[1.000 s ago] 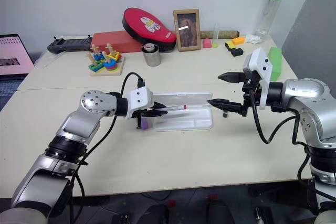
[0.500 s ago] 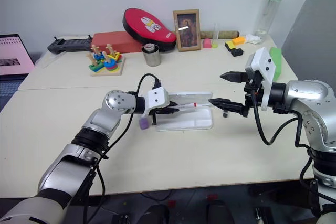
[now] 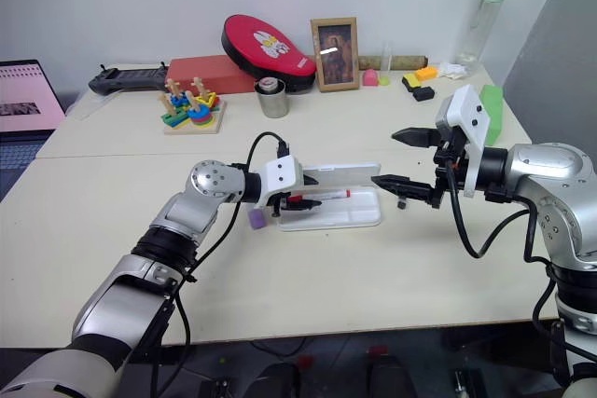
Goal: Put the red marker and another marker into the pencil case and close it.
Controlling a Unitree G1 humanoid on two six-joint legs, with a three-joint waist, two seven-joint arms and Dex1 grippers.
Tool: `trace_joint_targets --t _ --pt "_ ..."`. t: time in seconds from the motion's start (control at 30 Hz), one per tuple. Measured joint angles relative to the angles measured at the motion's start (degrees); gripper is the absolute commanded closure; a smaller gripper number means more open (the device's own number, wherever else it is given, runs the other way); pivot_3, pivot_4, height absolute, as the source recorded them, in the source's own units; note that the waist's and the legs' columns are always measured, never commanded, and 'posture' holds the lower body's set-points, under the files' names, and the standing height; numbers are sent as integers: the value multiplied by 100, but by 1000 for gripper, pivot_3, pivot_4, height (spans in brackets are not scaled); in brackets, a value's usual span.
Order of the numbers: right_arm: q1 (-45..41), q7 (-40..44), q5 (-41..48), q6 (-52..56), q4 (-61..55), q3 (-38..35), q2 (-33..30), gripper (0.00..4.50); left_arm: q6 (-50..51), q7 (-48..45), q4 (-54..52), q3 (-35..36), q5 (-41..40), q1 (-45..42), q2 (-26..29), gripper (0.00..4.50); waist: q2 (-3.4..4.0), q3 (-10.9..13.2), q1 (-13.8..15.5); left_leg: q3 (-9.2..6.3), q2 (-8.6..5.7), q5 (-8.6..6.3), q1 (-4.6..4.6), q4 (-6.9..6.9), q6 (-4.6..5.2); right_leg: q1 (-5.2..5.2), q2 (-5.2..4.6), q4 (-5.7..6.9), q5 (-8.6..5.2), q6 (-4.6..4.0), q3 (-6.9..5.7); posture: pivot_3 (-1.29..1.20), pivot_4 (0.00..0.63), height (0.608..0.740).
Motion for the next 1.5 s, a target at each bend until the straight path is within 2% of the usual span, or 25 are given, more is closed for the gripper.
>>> trace_joint_targets --t 0.13,0.47,0.7,1.2,1.23,1.27,1.3,1.4,1.5 --pt "0 -1 0 -1 0 0 0 0 200 -77 -242 13 -27 87 0 1865 0 0 -3 0 0 0 0 0 0 0 0 0 0 0 0 0 150 740" --pt "24 -2 2 0 -4 3 0 0 1258 -344 -1739 167 -513 804 218 1863 0 0 -14 0 1 0 1 0 0 0 0 2 0 0 1 0 150 740" --pt "13 21 -1 -7 38 70 20 0 1030 -101 -1885 220 -403 911 405 1863 0 0 -7 0 1 1 1 0 1 0 0 1 0 -1 0 0 150 740" --pt "-70 44 -4 -72 136 172 29 0 732 146 -1673 211 -150 909 378 1863 0 0 -6 0 1 1 1 0 1 0 0 0 1 -1 0 0 150 740" --pt "-70 44 -4 -72 136 172 29 0 732 146 -1666 211 -150 909 376 2213 0 0 -6 0 1 1 1 0 1 0 0 0 1 -1 0 0 150 740" --pt "-70 44 -4 -73 136 172 29 0 732 149 -1660 211 -148 909 372 2213 0 0 -6 0 1 1 1 0 1 0 0 0 1 -1 0 0 150 740" --pt "-70 44 -4 -73 136 172 29 0 732 151 -1652 211 -149 909 365 2585 0 0 -6 0 1 1 1 0 1 0 0 1 1 -1 0 0 150 740" --pt "-70 44 -4 -74 136 172 29 0 732 153 -1642 211 -152 909 335 3054 0 0 -6 0 1 1 1 0 1 0 0 1 1 -1 0 0 150 740" --pt "-70 44 -4 -77 136 172 29 0 736 166 -1641 211 -151 909 331 3054 0 0 -6 0 1 1 1 0 1 0 0 1 1 -2 0 0 150 740"
